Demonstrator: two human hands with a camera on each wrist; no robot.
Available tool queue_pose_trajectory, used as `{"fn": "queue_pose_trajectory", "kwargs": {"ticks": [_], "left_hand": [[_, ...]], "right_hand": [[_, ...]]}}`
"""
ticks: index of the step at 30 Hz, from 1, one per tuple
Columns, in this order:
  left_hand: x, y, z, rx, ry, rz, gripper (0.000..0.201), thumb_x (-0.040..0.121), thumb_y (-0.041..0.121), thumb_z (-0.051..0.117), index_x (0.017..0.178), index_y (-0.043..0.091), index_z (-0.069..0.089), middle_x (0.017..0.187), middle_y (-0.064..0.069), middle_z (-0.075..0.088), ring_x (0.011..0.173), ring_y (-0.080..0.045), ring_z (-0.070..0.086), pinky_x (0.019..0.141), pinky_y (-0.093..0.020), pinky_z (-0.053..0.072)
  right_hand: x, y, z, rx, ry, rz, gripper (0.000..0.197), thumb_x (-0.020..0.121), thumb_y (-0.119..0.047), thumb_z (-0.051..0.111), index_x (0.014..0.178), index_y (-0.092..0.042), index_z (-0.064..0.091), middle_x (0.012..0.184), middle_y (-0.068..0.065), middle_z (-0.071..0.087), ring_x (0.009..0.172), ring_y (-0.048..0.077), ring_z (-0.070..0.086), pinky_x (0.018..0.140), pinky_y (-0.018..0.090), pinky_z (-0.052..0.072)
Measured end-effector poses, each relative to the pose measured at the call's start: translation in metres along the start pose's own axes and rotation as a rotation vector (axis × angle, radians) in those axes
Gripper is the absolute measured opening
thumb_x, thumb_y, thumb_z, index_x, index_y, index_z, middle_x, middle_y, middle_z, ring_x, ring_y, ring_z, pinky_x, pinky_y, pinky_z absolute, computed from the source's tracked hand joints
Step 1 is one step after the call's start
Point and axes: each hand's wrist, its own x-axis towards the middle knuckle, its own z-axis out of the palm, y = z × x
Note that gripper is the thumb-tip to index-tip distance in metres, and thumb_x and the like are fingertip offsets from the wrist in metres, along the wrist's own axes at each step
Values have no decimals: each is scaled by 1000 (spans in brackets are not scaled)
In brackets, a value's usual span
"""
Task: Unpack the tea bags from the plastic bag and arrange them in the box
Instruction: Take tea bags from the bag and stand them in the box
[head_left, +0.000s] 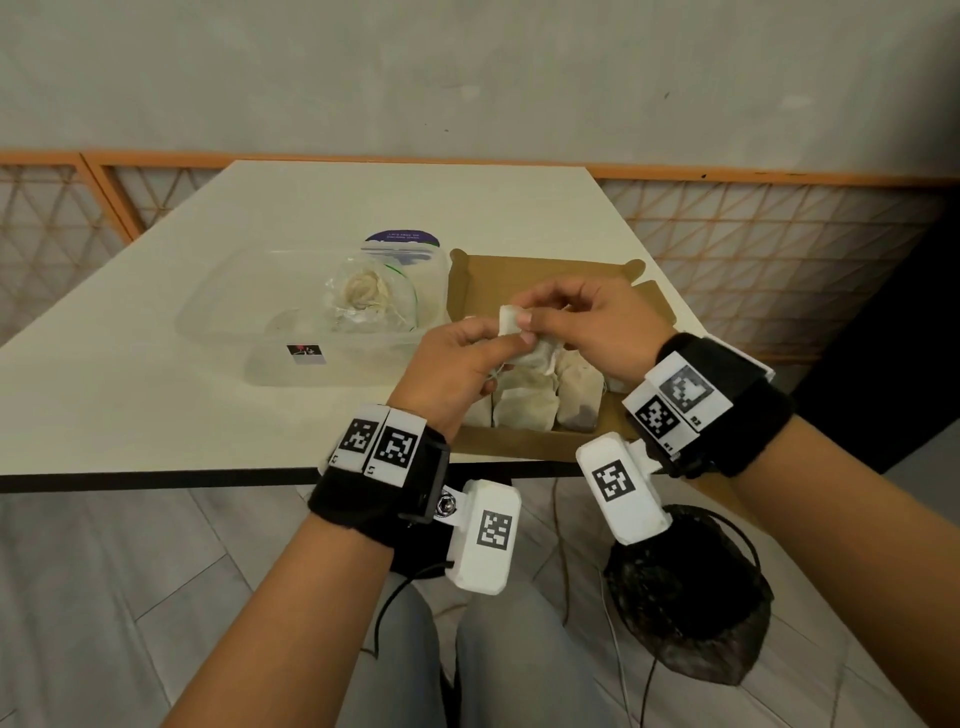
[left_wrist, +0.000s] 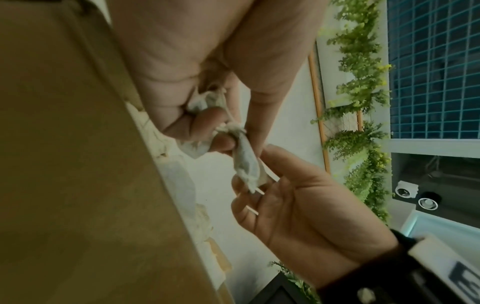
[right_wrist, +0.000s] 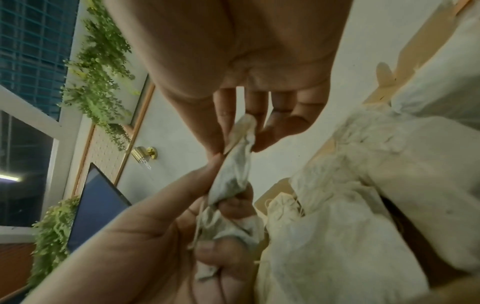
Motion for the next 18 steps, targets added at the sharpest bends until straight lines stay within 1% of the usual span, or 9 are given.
{"fn": "queue_pose_trajectory", "kwargs": {"ticks": [1, 3, 5, 8, 11, 13, 15, 16, 18], "left_hand": [[-1, 0, 1, 11, -27, -13, 5, 85, 15, 68, 88, 13, 71, 86, -5, 61, 64, -6, 52, 51, -15, 36], [-2, 1, 3, -11, -39, -48, 8, 86, 21, 67, 83, 15, 69, 82, -2, 59, 64, -7, 52, 50, -16, 32], [0, 2, 4, -77, -1, -84, 13, 90, 23, 63, 79, 15, 64, 76, 0, 53, 59, -7, 52, 47, -17, 29], [1, 3, 3, -92, 29, -99, 15, 91, 20, 61, 78, 14, 62, 75, -2, 53, 58, -9, 51, 43, -16, 30], [2, 1, 1, -69, 49, -88, 16, 91, 20, 61, 77, 14, 66, 73, -1, 56, 60, -10, 50, 43, -16, 32], [1, 2, 1, -50, 68, -73, 17, 90, 20, 62, 75, 15, 68, 72, 0, 57, 61, -10, 50, 43, -16, 33], [0, 4, 3, 4, 85, -37, 19, 91, 20, 61, 74, 16, 69, 71, 1, 58, 62, -9, 51, 44, -15, 35], [-1, 4, 3, 67, 92, 10, 21, 91, 20, 60, 74, 14, 70, 69, 0, 59, 61, -7, 52, 46, -13, 36], [-2, 3, 5, 242, 92, 158, 26, 93, 18, 57, 76, 3, 69, 66, -9, 59, 61, -7, 51, 56, -15, 40]], "right_hand": [[1, 0, -1, 1, 5, 9, 7, 84, -9, 65, 89, -13, 68, 79, 4, 61, 74, 12, 56, 73, 22, 49], [3, 3, -3, -1, 47, 29, 4, 86, -12, 63, 86, -12, 68, 79, 0, 64, 76, 12, 59, 79, 26, 49], [4, 7, -3, -9, 85, 40, 11, 88, -18, 61, 79, -17, 66, 74, -6, 64, 72, 8, 58, 77, 26, 48], [5, 13, -3, -54, 167, 91, 23, 92, -26, 55, 70, -24, 63, 62, -14, 61, 63, 5, 55, 72, 26, 47], [6, 16, -5, -37, 195, 140, 20, 93, -22, 52, 76, -24, 61, 77, -2, 62, 75, 18, 56, 76, 37, 50], [3, 13, -5, -19, 154, 121, 3, 89, -26, 58, 89, -24, 60, 88, 7, 62, 81, 21, 58, 77, 33, 50], [1, 12, -4, -56, 90, 101, 27, 83, -35, 65, 104, -20, 58, 95, 12, 65, 85, 21, 63, 80, 31, 50], [0, 10, -3, -54, 68, 101, 34, 81, -36, 67, 107, -17, 58, 96, 12, 66, 85, 22, 65, 80, 31, 50], [-1, 6, -2, -45, 42, 96, 27, 82, -30, 68, 100, -10, 60, 91, 11, 67, 79, 20, 64, 75, 28, 50]]}}
